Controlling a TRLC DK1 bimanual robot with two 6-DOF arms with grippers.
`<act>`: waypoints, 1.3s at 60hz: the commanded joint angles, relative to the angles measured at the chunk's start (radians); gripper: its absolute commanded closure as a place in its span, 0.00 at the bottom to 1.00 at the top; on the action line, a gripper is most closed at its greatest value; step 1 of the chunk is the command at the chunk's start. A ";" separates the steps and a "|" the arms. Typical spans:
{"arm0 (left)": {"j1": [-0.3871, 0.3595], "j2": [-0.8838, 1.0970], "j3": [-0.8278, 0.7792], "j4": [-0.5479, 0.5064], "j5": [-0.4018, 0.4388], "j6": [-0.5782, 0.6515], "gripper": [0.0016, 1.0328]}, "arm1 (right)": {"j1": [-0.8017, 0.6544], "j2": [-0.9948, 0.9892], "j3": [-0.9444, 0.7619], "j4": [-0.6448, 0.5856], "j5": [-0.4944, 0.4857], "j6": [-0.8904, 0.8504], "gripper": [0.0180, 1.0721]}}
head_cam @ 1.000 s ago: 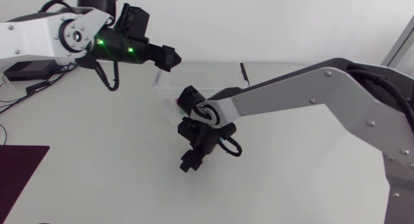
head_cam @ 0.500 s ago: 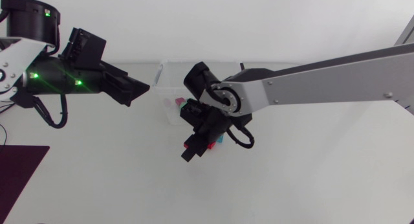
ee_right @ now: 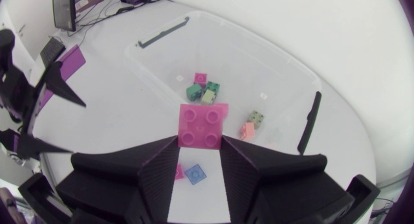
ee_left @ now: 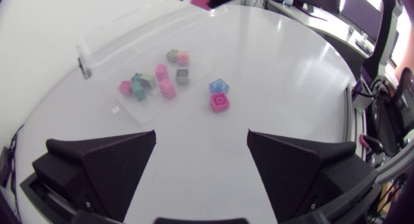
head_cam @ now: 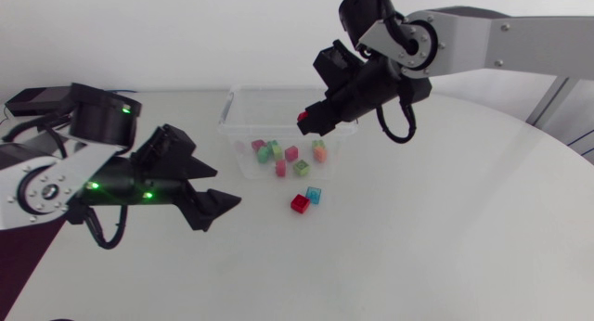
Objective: Pick up the duplo bricks and place them in the container
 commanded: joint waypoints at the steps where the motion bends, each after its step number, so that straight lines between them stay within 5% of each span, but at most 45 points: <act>1: -0.049 0.081 -0.029 0.042 -0.011 -0.023 0.05 | -0.015 -0.014 0.040 0.019 -0.009 0.035 0.73; 24: -0.218 0.474 0.101 0.283 -0.133 -0.142 0.05 | -0.095 0.192 0.239 0.100 -0.012 0.062 0.72; 35: -0.235 0.549 0.178 0.299 -0.172 -0.188 0.05 | -0.118 0.264 0.298 0.106 0.000 0.070 0.19; 38: -0.244 0.564 0.193 0.299 -0.188 -0.199 0.05 | -0.118 0.264 0.291 0.109 0.005 0.070 0.13; 58: -0.308 0.687 0.340 0.232 -0.290 -0.270 0.10 | -0.123 0.110 0.052 0.206 0.006 0.067 0.12; 69: -0.315 0.756 0.512 -0.004 -0.308 -0.314 0.13 | -0.140 0.017 -0.075 0.234 0.003 0.064 0.12; 78: -0.318 0.781 0.567 -0.070 -0.322 -0.360 0.26 | -0.163 -0.069 -0.183 0.257 -0.018 0.064 0.12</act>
